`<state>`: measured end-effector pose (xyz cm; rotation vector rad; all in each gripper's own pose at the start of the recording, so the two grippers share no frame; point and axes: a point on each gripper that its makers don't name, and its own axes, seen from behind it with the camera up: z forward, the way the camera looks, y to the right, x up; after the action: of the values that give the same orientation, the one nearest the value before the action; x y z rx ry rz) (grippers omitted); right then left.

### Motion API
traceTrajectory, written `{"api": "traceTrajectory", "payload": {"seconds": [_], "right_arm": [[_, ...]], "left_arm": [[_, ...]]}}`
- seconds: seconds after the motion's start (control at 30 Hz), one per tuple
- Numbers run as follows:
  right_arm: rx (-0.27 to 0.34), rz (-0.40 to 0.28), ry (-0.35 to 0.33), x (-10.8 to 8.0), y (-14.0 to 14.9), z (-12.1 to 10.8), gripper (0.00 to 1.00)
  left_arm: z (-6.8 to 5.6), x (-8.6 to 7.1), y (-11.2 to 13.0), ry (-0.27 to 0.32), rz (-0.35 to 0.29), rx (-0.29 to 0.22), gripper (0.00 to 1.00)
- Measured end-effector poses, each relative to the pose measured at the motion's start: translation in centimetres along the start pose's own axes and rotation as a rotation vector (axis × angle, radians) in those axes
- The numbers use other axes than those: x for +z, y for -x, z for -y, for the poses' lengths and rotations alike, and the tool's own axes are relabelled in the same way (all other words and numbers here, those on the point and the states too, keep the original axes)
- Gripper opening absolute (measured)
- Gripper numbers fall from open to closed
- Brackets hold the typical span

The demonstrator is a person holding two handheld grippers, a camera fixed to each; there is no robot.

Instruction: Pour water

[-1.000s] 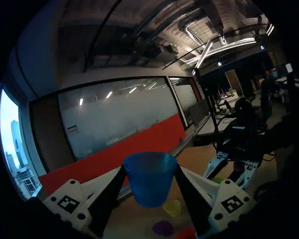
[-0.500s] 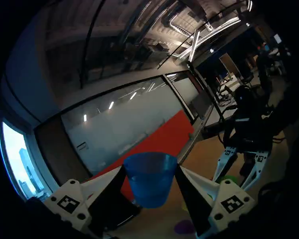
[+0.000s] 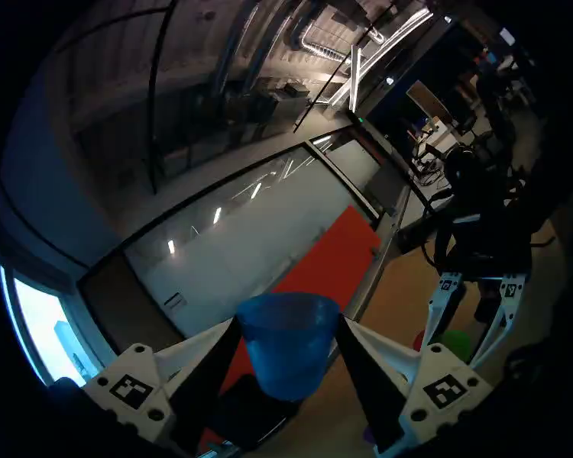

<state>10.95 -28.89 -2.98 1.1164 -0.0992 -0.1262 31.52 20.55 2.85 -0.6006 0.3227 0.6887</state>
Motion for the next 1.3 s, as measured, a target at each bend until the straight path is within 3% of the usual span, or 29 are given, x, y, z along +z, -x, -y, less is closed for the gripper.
{"api": "traceTrajectory", "payload": {"seconds": [0.9, 1.3], "right_arm": [[0.008, -0.003, 0.007, 0.3, 0.4, -0.4, 0.92], [0.012, -0.002, 0.013, 0.3, 0.3, -0.7, 0.92]], "left_arm": [[-0.6, 0.7, -1.4, -0.033, -0.01, 0.282, 0.87], [-0.9, 0.7, -1.9, -0.035, -0.014, 0.355, 0.87]]}}
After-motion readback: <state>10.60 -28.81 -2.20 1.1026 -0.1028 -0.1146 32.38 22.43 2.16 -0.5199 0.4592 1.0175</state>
